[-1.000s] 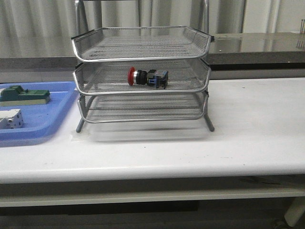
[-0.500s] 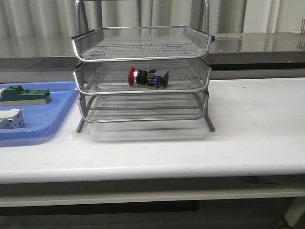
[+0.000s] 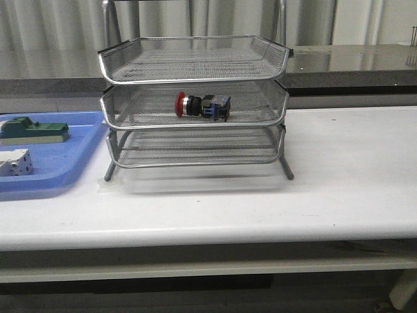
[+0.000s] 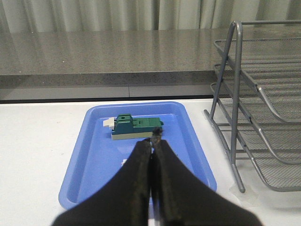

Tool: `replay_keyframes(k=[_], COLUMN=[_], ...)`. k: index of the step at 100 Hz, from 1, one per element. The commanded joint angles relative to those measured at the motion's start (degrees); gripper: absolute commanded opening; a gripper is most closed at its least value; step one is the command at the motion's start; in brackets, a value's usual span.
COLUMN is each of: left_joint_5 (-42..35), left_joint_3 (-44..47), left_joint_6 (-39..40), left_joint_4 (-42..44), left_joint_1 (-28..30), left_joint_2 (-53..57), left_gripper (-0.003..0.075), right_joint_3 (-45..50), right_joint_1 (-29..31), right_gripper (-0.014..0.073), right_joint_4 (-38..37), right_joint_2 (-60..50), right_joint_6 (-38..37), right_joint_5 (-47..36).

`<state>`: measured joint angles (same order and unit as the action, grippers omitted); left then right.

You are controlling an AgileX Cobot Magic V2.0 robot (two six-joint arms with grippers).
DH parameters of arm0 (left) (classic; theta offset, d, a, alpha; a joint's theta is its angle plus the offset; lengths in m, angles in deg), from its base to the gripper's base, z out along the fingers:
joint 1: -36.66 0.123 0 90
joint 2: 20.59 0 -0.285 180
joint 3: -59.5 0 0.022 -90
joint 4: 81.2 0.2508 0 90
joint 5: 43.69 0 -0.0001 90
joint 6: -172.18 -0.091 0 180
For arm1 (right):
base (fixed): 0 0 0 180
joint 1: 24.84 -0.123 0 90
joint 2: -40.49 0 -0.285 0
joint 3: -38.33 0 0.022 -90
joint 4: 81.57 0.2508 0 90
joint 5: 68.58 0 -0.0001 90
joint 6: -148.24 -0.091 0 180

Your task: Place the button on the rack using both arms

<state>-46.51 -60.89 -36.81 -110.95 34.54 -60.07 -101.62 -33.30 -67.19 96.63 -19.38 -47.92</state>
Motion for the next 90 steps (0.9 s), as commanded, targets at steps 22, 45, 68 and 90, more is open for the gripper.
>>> replay_keyframes(k=[22, 45, 68, 90], left_joint_5=[-4.17, -4.17, -4.17, -4.17], left_joint_3=[-1.5, -1.5, -1.5, -1.5], left_joint_6=[0.27, 0.27, 0.27, 0.27], left_joint_4=[-0.29, -0.29, -0.29, -0.29], left_joint_1=[0.11, 0.11, 0.11, 0.11], left_joint_2=[0.01, 0.01, 0.01, 0.01], left_gripper=[-0.002, -0.002, -0.002, -0.002], right_joint_3=[-0.76, 6.34, 15.59, 17.62], right_joint_1=[0.46, 0.46, 0.46, 0.46], right_gripper=[-0.0057, -0.0057, -0.0057, -0.0057], right_joint_4=[-0.12, -0.12, -0.06, -0.07], right_joint_2=[-1.82, -11.1, -23.08, -33.7], right_joint_6=[0.22, 0.22, 0.22, 0.22], right_joint_5=[-4.53, -11.07, -18.53, -15.77])
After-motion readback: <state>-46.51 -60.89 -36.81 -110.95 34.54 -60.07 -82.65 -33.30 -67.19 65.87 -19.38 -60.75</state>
